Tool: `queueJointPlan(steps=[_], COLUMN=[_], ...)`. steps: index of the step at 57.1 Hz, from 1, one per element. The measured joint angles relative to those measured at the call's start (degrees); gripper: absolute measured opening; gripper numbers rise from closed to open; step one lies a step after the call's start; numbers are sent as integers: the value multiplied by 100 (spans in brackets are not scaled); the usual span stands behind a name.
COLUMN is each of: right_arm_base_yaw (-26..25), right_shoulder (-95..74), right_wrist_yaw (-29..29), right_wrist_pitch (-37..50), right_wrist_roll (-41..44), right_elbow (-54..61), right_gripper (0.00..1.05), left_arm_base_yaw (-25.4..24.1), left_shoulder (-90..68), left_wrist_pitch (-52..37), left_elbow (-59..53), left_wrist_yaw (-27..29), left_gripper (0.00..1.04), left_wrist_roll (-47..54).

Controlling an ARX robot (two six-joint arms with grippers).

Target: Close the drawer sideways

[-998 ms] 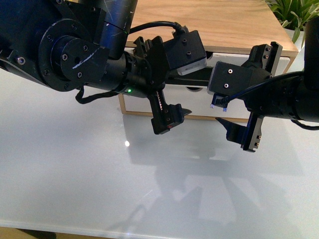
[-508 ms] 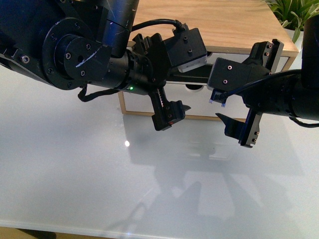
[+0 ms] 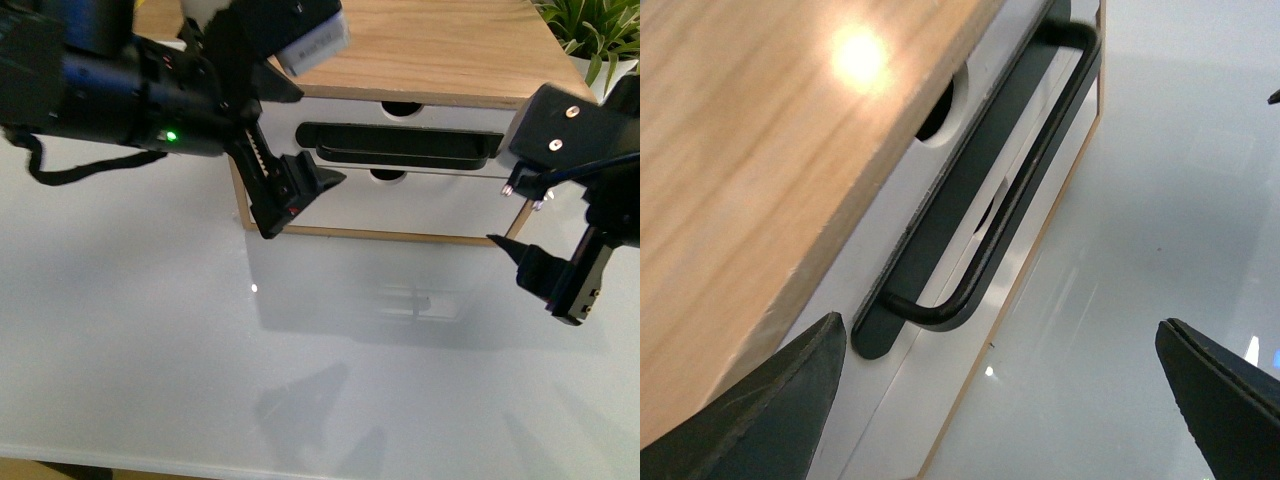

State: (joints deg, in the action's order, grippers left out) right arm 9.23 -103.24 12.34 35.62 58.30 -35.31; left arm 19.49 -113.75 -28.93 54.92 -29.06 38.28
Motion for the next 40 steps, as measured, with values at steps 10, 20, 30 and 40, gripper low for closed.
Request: queueJointPlan(steps=[10, 20, 30, 40], right_arm_base_yaw=[-190, -485, -522, -446], right_shoulder=[1888, 3755, 4653, 4638], right_wrist_yaw=[188, -332, -645, -1644], right_wrist_pitch=[-59, -365, -693, 807], right_wrist_roll=[-1545, -3283, -4000, -5219], right_elbow=[1005, 1661, 1808, 2380], right_gripper=[96, 96, 96, 73], left_arm_base_yaw=[-581, -1309, -1952, -1954], left_shoulder=[1700, 3272, 4516, 5733], left_wrist_pitch=[-603, -675, -640, -933], left_elbow=[-1226, -2173, -2787, -3683], left_wrist_yaw=[-111, -118, 402, 2839], left_gripper=[96, 96, 93, 63], left_wrist_roll=[-1360, -2839, -3694, -3779])
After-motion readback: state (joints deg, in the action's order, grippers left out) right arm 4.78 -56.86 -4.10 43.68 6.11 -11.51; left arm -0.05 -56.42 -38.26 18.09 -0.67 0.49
